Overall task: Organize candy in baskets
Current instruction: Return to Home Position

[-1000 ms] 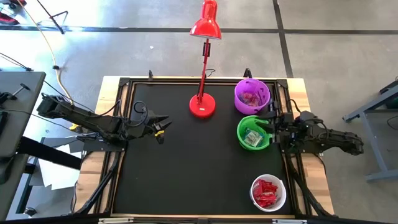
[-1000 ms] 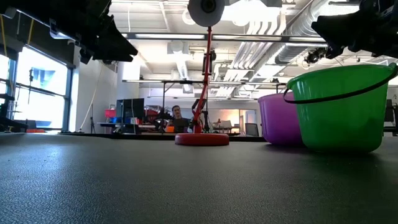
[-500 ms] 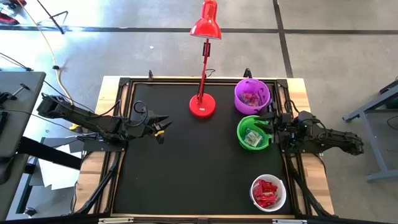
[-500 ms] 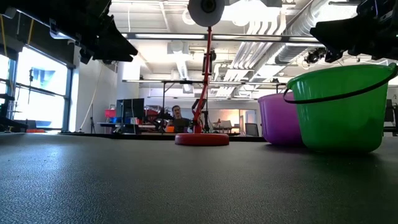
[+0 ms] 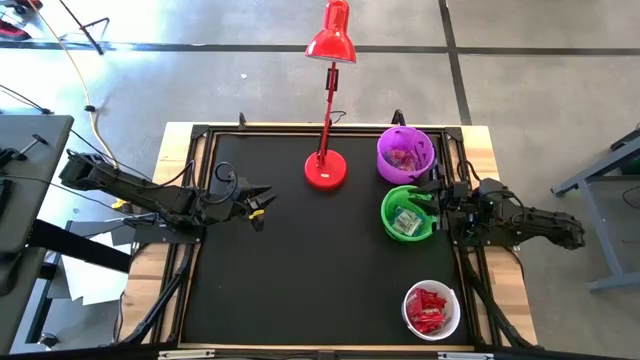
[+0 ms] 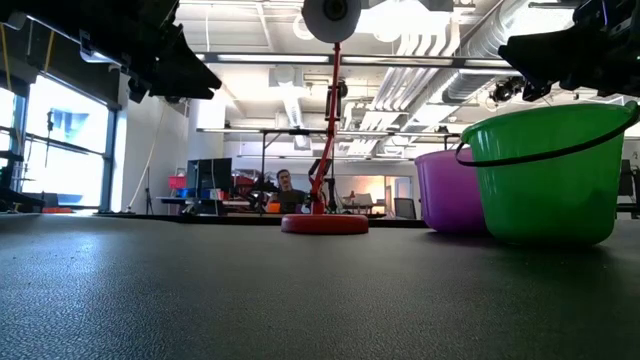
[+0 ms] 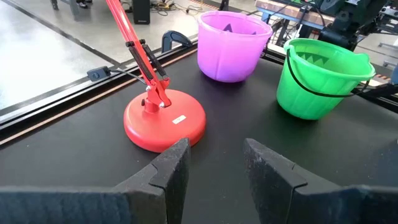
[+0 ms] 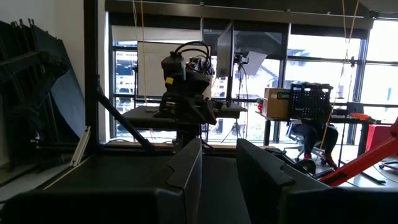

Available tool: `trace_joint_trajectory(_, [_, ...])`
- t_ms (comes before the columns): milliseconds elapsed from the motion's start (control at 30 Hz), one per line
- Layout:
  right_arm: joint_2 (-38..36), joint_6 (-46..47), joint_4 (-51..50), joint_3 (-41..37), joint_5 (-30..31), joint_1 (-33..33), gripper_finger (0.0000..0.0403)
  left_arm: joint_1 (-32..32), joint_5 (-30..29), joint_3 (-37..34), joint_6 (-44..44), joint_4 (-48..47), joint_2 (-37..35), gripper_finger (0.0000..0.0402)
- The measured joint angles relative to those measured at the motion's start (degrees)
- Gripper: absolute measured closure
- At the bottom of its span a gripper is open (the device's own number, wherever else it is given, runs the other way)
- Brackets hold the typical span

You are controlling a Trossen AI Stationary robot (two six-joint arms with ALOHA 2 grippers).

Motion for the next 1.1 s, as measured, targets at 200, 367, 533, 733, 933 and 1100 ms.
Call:
trace_joint_trajectory(200, [0.0, 0.0, 0.0, 0.0, 0.0, 0.0, 0.0309, 0.0, 0.0, 0.0, 0.0, 0.0, 0.0, 0.0266])
trace_joint_trajectory(367, [0.0, 0.0, 0.0, 0.0, 0.0, 0.0, 0.0309, 0.0, 0.0, 0.0, 0.0, 0.0, 0.0, 0.0266])
trace_joint_trajectory(533, [0.0, 0.0, 0.0, 0.0, 0.0, 0.0, 0.0309, 0.0, 0.0, 0.0, 0.0, 0.0, 0.0, 0.0266])
trace_joint_trajectory(733, [0.0, 0.0, 0.0, 0.0, 0.0, 0.0, 0.0309, 0.0, 0.0, 0.0, 0.0, 0.0, -0.1, 0.0266])
trace_joint_trajectory(933, [0.0, 0.0, 0.0, 0.0, 0.0, 0.0, 0.0309, 0.1, 0.2, 0.0, 0.0, -6.7, -5.6, 0.0266])
trace_joint_trajectory(1100, [0.0, 0.0, 0.0, 0.0, 0.0, 0.0, 0.0309, 0.1, 1.7, 0.0, 0.0, -15.5, -10.1, 0.0266])
